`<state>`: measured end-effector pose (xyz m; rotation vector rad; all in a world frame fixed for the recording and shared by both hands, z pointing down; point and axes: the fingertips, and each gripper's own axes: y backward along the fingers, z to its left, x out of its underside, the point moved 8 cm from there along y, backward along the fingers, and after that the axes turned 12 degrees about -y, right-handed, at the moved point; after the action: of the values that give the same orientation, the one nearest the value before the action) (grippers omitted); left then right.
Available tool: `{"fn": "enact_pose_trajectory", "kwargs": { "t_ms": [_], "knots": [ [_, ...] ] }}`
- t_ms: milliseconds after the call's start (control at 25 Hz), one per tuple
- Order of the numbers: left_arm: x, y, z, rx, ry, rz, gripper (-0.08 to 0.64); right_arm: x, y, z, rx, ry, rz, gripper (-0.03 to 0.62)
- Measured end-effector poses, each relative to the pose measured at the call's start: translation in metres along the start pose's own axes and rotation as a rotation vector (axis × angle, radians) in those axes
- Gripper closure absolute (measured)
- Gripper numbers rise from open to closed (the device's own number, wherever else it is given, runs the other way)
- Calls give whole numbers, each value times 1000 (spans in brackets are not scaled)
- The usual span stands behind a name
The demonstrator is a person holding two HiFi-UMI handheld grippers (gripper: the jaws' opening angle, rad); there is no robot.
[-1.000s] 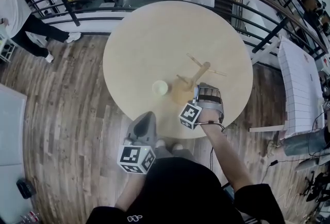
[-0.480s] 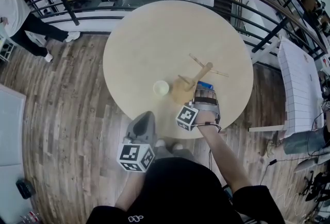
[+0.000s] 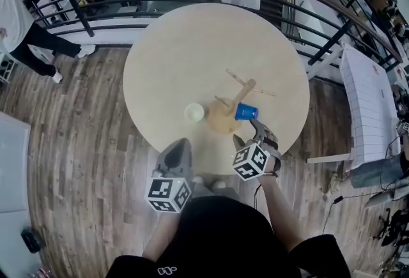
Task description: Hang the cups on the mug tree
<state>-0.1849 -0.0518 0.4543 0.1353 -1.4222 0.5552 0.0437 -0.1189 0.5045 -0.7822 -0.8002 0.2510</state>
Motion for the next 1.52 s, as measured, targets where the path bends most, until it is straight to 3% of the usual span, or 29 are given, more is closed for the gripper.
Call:
{"fn": "enact_pose_trajectory", "kwargs": {
  "t_ms": [120,200,320,440,560,800,960,1040,1120,1400,1520],
  "knots": [
    [-4,-4,-3,-6,3,-6,548,13,25,-21,-148,-432,-150,315],
    [-8,-7,-5,-17,3,-15,548,22,45,-39,-168,-646,-279,407],
    [-13,-14,-11,-16,-8,-14,548,31,77,-64,-111,-842,-453,559],
    [-12,-19,-18,-7,-16,0,548,31,99,-70,-99,-955,-601,583],
    [-10,-21,-29,-3,-33,6,548,31,105,-67,-115,-953,-645,583],
    [-5,-33,-39,-4,-64,35,548,29,99,-65,-161,-910,-619,583],
    [-1,-42,-41,9,-147,60,536,30,95,-69,-175,-907,-598,583],
    [5,-49,-39,33,-155,83,374,33,94,-72,-178,-908,-586,583],
    [14,-58,-34,43,-164,113,307,36,93,-75,-178,-908,-582,583],
    [61,-88,-5,-80,-282,201,233,41,94,-79,-178,-900,-561,583],
    [78,-104,6,-92,-303,253,231,42,94,-77,-188,-891,-553,583]
  ]
}}
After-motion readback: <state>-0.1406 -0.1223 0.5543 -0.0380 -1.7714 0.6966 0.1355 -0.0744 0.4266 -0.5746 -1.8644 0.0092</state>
